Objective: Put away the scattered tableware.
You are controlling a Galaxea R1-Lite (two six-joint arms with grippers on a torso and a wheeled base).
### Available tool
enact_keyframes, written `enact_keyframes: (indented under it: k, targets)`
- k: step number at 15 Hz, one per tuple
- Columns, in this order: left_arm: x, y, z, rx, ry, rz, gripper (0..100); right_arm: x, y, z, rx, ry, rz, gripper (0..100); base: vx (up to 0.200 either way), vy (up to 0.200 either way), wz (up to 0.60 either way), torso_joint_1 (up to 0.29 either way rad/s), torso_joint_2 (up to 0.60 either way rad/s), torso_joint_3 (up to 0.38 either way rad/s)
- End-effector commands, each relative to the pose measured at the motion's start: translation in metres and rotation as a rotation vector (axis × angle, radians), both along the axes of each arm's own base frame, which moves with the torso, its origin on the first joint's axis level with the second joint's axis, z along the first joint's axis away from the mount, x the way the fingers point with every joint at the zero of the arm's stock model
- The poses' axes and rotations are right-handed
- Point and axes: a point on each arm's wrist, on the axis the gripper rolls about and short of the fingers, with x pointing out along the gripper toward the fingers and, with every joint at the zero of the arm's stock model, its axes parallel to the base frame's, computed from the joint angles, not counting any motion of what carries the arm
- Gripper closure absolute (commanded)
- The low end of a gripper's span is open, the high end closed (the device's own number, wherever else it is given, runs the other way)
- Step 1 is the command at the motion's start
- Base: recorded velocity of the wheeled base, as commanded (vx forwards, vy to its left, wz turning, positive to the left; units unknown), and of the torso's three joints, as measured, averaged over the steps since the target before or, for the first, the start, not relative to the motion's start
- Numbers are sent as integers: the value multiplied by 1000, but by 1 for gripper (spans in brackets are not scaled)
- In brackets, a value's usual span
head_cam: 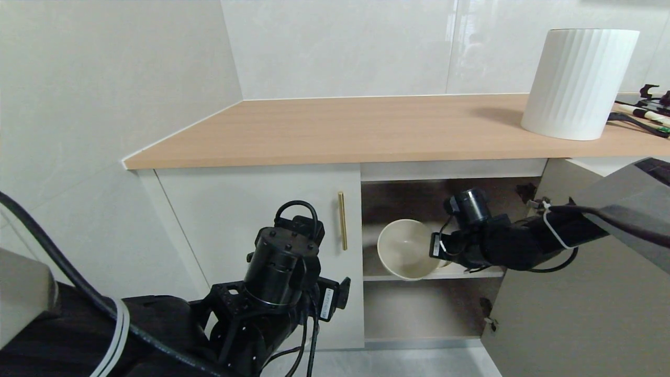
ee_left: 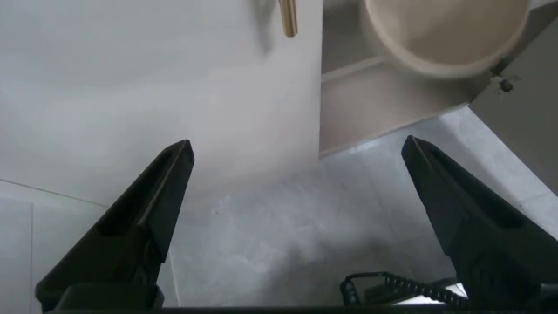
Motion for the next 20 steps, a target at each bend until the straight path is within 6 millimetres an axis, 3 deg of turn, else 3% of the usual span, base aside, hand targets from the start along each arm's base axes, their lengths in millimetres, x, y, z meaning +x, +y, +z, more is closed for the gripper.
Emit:
enact_keyframes:
  k: [1,5,10,20]
  targets:
    - [0,0,-1,2,2,0,0,17,-7,-19,-18,17,-46,100,0,0,0,0,0,0]
    - [0,0,0,1,1,0,0,46,-24,-29,2,-9,-141,100,0,0,0,0,0,0]
    - [1,-1,-3,5,7,1,0,66,-41,-40,4,-19,-199,100,0,0,0,0,0,0]
    - [1,-1,-4,7,9,1,0,69,-42,-49,-14,-12,-215,100,0,0,0,0,0,0]
